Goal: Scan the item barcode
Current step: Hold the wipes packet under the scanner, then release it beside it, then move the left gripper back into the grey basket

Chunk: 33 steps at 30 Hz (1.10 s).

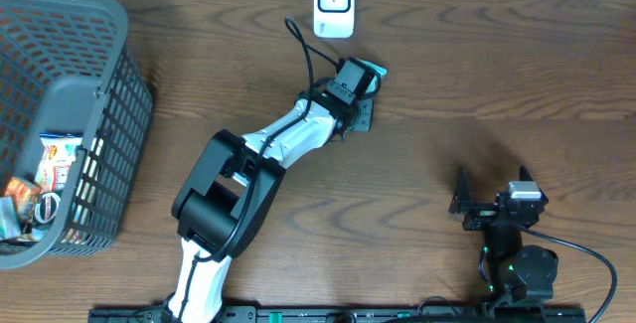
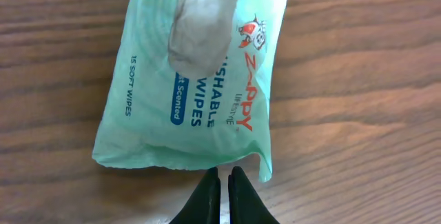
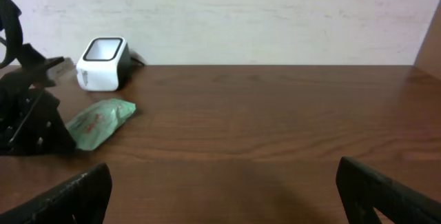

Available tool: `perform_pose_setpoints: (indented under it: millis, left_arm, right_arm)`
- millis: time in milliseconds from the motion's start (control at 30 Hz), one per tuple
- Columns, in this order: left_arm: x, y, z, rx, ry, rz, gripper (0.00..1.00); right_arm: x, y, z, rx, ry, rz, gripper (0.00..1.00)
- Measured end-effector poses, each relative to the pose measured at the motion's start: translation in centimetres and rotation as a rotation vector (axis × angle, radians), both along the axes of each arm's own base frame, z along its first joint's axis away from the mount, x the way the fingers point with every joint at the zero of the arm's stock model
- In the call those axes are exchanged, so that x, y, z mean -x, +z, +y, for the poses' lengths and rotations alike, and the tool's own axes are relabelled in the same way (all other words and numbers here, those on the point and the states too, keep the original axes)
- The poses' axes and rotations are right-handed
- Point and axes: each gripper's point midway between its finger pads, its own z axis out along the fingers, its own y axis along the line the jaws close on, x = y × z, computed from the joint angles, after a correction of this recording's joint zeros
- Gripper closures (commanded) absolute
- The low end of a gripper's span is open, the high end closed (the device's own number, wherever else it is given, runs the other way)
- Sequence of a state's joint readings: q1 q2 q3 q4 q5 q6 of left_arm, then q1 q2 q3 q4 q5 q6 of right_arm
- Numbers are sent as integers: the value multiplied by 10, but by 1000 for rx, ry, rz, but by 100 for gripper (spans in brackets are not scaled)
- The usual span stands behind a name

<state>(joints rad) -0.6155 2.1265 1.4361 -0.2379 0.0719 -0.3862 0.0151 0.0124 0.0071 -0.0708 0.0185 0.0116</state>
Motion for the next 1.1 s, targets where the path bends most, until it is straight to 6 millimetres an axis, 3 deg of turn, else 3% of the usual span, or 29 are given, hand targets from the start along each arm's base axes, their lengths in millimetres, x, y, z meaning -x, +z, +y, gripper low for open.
perform_pose_setpoints:
  millis: [500, 633, 733, 800, 833, 933, 1100]
  left_arm:
    - [1, 3, -4, 39, 23, 17, 92]
    - [-2, 22, -7, 68, 22, -16, 92]
    - [-5, 50, -9, 97, 14, -64, 92]
    - [-8, 74, -7, 118, 9, -107, 84]
    - [-10, 86, -4, 128, 9, -127, 76]
    - [-15, 125, 12, 156, 28, -184, 32]
    - [-17, 193, 70, 181, 121, -260, 23]
  right_arm:
    - [0, 0, 0, 0, 0, 0, 1]
    - [0, 0, 0, 0, 0, 0, 1]
    - [0, 0, 0, 0, 0, 0, 1]
    - [0, 0, 0, 0, 0, 0, 1]
    - [0, 0, 0, 0, 0, 0, 1]
    - [0, 0, 0, 0, 0, 0, 1]
    - [0, 0, 0, 0, 0, 0, 1]
